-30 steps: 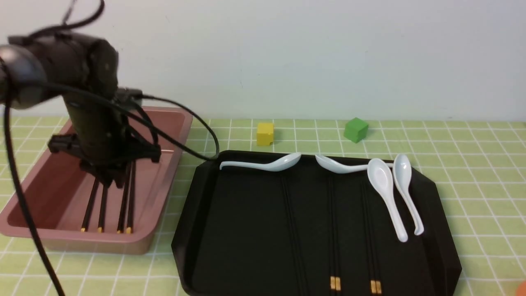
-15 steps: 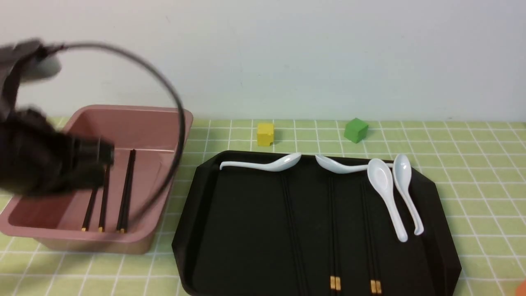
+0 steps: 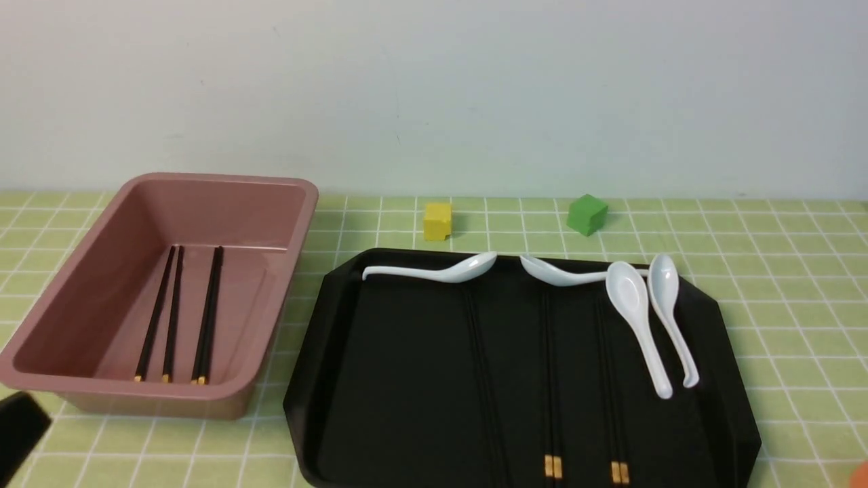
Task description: On green tablecloth take chopsticks from black tray and put them in box.
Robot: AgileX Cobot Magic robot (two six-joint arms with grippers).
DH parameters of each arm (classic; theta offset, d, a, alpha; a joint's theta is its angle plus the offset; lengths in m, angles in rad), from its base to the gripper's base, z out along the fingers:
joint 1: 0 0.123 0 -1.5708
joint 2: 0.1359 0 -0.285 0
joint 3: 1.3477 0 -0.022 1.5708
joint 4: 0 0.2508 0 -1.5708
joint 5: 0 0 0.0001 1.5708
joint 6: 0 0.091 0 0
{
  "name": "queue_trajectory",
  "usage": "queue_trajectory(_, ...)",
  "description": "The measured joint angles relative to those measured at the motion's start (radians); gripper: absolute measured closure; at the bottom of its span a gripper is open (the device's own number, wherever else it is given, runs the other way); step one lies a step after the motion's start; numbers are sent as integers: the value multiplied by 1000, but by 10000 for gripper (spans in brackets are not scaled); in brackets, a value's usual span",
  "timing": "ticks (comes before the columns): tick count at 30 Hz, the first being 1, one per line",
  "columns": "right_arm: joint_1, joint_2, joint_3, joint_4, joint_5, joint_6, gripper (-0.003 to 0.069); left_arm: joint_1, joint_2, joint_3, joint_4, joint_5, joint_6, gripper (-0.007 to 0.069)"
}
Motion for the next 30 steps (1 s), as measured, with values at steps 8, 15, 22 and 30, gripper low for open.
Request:
queue_trajectory(8,0,0,0,0,0,0,419,0,-64,12,71,-18,3,637)
queue_trajectory(15,0,0,0,0,0,0,419,0,-64,12,72,-16,3,637)
queue_trajectory(22,0,0,0,0,0,0,419,0,-64,12,72,-16,3,637)
queue_trajectory(30,0,0,0,0,0,0,419,0,-105,128,104,-7,3,635)
